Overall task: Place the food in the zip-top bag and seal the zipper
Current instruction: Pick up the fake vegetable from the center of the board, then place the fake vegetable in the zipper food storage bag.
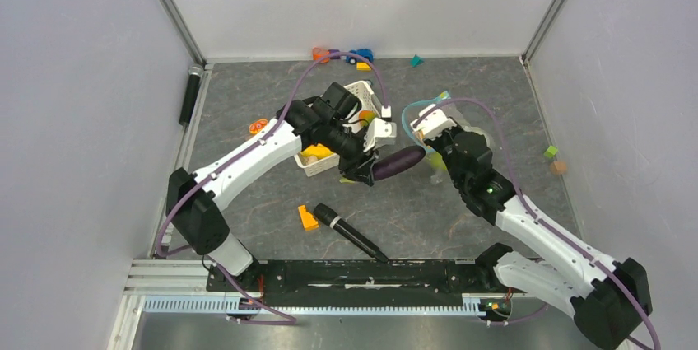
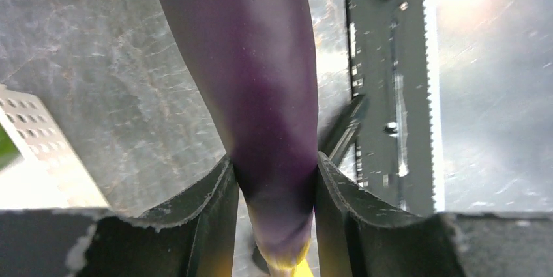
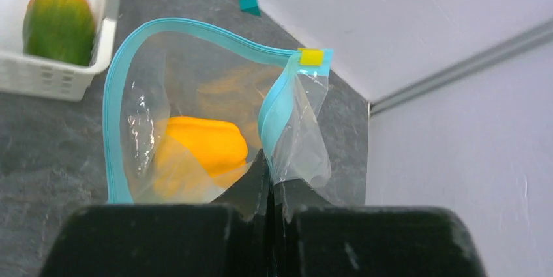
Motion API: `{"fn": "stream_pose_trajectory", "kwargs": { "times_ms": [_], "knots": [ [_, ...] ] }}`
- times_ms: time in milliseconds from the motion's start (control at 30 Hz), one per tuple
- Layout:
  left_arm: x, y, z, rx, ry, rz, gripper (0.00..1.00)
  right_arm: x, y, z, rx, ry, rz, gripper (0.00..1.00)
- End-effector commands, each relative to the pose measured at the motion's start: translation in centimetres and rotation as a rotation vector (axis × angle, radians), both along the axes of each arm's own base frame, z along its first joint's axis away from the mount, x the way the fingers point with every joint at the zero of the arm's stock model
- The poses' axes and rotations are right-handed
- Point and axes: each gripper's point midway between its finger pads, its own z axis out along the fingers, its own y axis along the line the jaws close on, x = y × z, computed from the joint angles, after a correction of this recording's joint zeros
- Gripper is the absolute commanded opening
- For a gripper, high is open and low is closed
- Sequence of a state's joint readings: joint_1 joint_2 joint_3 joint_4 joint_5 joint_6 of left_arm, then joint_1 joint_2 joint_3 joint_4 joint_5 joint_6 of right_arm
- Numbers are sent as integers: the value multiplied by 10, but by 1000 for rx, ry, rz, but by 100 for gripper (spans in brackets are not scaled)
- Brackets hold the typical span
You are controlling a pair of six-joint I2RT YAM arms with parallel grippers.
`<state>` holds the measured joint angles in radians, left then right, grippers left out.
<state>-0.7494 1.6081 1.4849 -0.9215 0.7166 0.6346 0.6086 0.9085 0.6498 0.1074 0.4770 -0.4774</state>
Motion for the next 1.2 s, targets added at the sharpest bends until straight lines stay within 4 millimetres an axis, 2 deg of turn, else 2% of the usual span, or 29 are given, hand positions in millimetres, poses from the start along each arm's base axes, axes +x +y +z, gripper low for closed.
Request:
{"fn": "stream_pose_trajectory", "kwargs": {
  "times_ms": [0,67,167,367,500,567,633,700,833,1033,1167],
  "knots": [
    [-18,-13,31,-68,214,138,2,9,34,8,-195,-40,218,0],
    [-14,-16,30,-70,229,176,2,5,47,-6,-198,15,296,0],
    [-6,-18,25,-53,239,232,2,1,50,-16,-166,35,317,0],
    [3,-31,21,-48,322,327,2,-10,61,-18,-106,38,388,0],
    [6,-43,23,-51,389,340,2,-12,58,-14,-78,7,370,0],
    [4,-47,16,-32,437,355,2,-13,57,-9,-66,-12,366,0],
    [5,-49,6,-16,448,387,2,-19,64,-10,-55,-5,423,0],
    [10,-52,-1,-9,465,427,2,-31,81,-14,-42,19,533,0],
    [22,-64,-2,-10,511,492,2,-54,105,-21,-46,43,716,0],
    [37,-83,10,-33,573,560,2,-69,116,-21,-38,23,810,0],
    [47,-90,7,-34,611,633,2,-76,123,-24,-36,29,854,0]
  ]
}}
